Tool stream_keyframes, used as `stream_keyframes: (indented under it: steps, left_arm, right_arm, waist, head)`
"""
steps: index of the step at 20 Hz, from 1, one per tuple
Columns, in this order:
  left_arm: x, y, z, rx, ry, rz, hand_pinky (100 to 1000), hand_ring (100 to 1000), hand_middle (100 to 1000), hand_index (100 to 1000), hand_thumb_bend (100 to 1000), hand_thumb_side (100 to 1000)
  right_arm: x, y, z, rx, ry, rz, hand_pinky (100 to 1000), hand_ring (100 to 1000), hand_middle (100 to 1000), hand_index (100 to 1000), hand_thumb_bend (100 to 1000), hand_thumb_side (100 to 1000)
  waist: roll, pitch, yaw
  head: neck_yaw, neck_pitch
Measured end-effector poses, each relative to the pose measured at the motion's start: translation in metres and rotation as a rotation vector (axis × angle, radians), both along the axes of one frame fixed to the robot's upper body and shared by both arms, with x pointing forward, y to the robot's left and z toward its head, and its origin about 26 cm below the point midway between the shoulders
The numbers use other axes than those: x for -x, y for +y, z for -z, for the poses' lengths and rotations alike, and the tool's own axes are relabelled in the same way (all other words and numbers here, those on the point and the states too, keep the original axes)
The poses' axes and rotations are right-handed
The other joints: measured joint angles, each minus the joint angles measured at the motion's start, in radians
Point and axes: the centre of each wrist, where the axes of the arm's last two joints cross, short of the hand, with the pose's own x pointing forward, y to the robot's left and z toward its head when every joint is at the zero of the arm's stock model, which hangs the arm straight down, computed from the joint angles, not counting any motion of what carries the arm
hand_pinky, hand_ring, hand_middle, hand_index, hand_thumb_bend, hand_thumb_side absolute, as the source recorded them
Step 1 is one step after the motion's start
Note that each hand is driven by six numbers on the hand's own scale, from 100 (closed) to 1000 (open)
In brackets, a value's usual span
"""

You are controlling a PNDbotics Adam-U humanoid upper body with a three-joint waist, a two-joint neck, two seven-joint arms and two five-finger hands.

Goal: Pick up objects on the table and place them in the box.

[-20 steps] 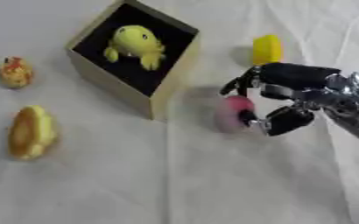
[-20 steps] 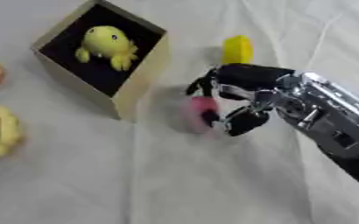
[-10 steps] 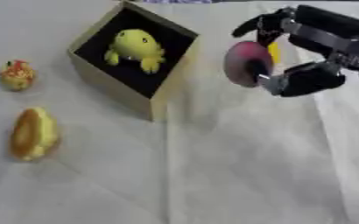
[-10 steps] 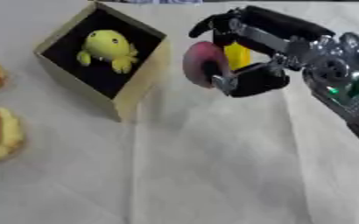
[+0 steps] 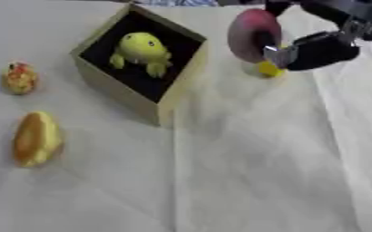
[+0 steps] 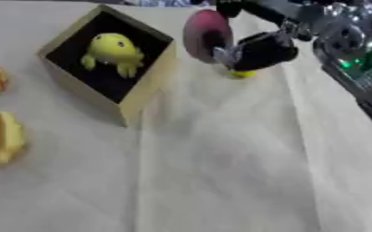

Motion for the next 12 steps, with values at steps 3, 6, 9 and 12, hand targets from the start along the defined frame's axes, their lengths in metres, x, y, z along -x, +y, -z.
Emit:
stream_keyframes:
  steps: [3, 6, 9, 12]
  left_arm:
    - [-0.002, -0.003, -0.006, -0.015, -0.016, 0.019, 906, 836, 830, 906, 252, 723]
    - [-0.005, -0.006, -0.014, -0.029, -0.043, 0.04, 906, 836, 830, 905, 254, 721]
    - [-0.007, -0.008, -0.019, -0.036, -0.06, 0.055, 906, 835, 830, 905, 254, 721]
    - [-0.008, -0.008, -0.021, -0.039, -0.067, 0.06, 906, 835, 830, 904, 255, 721]
  right_arm:
    - [-0.012, 0.015, -0.008, -0.001, -0.023, -0.011, 766, 684, 453, 474, 100, 100]
    - [-0.023, 0.035, -0.018, -0.001, -0.038, -0.032, 768, 694, 462, 484, 100, 100]
    - [-0.035, 0.054, -0.022, -0.002, -0.034, -0.052, 770, 700, 468, 491, 100, 100]
    - [-0.049, 0.065, -0.017, 0.003, -0.019, -0.053, 772, 708, 477, 500, 100, 100]
  waist:
    - [-0.009, 0.002, 0.031]
    - [-0.026, 0.018, 0.064]
    - [-0.036, 0.029, 0.089]
    - [-0.046, 0.034, 0.102]
  head:
    - [-0.025, -0.001]
    - [-0.051, -0.01]
    - [-0.072, -0.022]
    - [-0.085, -0.028]
